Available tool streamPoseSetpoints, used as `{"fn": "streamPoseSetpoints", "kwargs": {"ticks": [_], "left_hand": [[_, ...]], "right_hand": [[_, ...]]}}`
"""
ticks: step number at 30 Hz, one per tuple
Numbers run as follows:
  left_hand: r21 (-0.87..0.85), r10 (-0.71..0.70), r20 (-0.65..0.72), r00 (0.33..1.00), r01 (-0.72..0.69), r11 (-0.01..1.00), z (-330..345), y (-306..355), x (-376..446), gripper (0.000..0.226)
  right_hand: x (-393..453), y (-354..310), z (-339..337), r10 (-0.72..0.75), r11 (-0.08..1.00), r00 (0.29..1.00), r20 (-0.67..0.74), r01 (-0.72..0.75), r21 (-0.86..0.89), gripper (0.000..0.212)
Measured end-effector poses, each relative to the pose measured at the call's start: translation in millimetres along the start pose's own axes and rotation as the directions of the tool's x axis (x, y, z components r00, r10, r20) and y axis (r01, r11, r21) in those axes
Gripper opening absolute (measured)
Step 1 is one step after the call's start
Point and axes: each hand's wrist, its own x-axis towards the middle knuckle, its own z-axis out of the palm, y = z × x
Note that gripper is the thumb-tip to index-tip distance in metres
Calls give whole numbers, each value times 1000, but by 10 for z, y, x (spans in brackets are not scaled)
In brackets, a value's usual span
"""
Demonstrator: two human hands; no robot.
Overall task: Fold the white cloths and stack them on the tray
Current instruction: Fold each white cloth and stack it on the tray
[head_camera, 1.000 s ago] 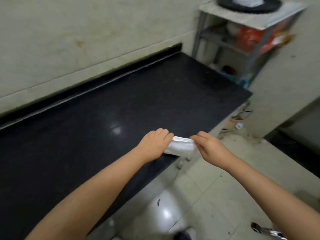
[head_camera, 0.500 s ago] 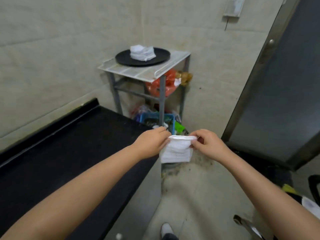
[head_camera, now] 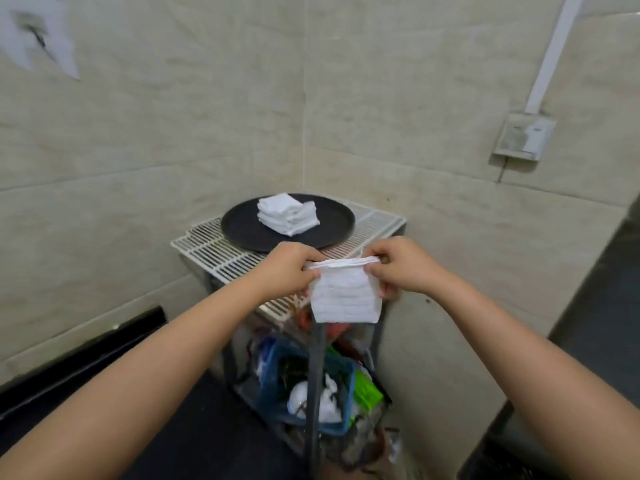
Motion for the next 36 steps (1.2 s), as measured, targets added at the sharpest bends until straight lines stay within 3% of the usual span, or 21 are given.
{"fn": "streamPoseSetpoints", "kwargs": {"ticks": [4, 9, 11, 13, 16, 18, 22, 26, 30, 36], "left_hand": [[-37, -212, -10, 977, 212, 977, -239, -261, 500, 16], [-197, -424, -169, 890, 391, 899, -386, -489, 1143, 9], [-166, -479, -338, 810, 450, 877, -441, -602, 1464, 14], [-88, -492, -535, 687, 534, 841, -504, -695, 1745, 19], [-66, -454, -682, 574, 570, 819, -470, -821, 2092, 19], [-45, -488, -660, 571, 618, 785, -282, -963, 2252, 23], [19, -600, -496, 628, 698, 715, 223, -1170, 2303, 28], [20, -618, -510, 598, 726, 687, 347, -1134, 2294, 29], [70, -606, -501, 618, 727, 683, 366, -1075, 2343, 28], [135, -640, -447, 625, 754, 642, 441, -1036, 2337, 30]], "right_hand": [[760, 68, -123, -92, 988, 993, 80, 81, 130, 26], [1884, 124, -251, -220, 965, 967, 131, 196, 177, 24], [2379, 137, -287, -304, 948, 949, 84, 293, 122, 21], [2843, 137, -292, -390, 916, 920, 31, 384, 114, 12], [3397, 196, -218, -491, 859, 871, -25, 489, 153, 20], [3696, 353, -49, -537, 837, 844, 10, 531, 130, 24], [4010, 809, 382, -555, 832, 805, 210, 541, 123, 22], [4055, 1043, 489, -610, 792, 745, 269, 582, 183, 21], [4113, 1091, 428, -625, 779, 743, 240, 573, 254, 19], [4086, 1192, 411, -631, 768, 667, 395, 608, 199, 19]]}}
